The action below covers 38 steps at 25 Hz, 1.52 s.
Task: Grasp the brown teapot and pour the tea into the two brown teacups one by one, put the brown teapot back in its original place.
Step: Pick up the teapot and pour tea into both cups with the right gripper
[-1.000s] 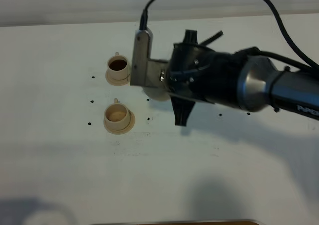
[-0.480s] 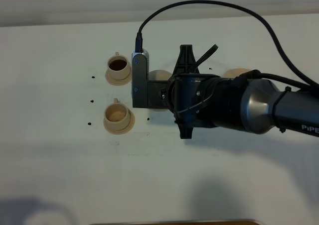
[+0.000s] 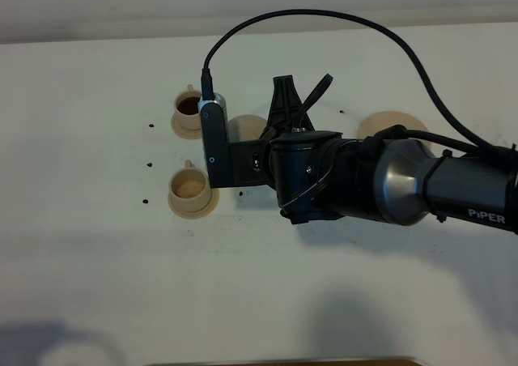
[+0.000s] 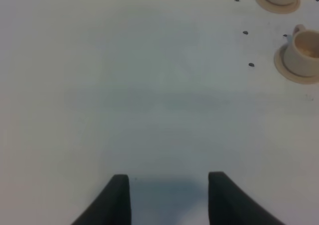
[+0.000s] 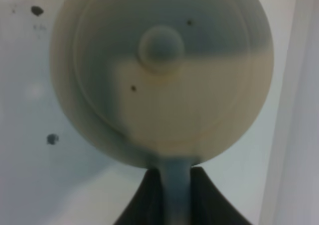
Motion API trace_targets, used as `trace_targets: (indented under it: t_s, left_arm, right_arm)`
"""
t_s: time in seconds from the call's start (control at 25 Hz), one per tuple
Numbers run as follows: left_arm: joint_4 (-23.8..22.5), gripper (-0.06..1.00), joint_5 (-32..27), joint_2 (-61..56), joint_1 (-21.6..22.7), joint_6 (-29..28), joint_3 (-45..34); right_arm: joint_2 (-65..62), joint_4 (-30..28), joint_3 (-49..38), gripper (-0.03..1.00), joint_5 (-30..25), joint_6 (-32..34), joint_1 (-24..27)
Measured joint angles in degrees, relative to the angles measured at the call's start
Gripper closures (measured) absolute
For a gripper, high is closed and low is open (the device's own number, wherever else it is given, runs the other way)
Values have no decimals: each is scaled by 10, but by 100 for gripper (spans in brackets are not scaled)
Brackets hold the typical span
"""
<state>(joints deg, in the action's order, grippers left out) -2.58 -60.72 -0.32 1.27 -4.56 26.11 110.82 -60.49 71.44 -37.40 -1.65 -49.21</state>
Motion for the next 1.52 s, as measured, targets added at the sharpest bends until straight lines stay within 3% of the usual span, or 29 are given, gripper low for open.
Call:
trace_targets:
  t_s: [0.84,1.52]
  left_arm:
    - [0,51,0,0,0,0,0]
    - [0,51,0,0,0,0,0]
  right_arm:
    - [8,-42,1,88,13,2,-27]
    - [54,-60,28,88,-14,0,-27]
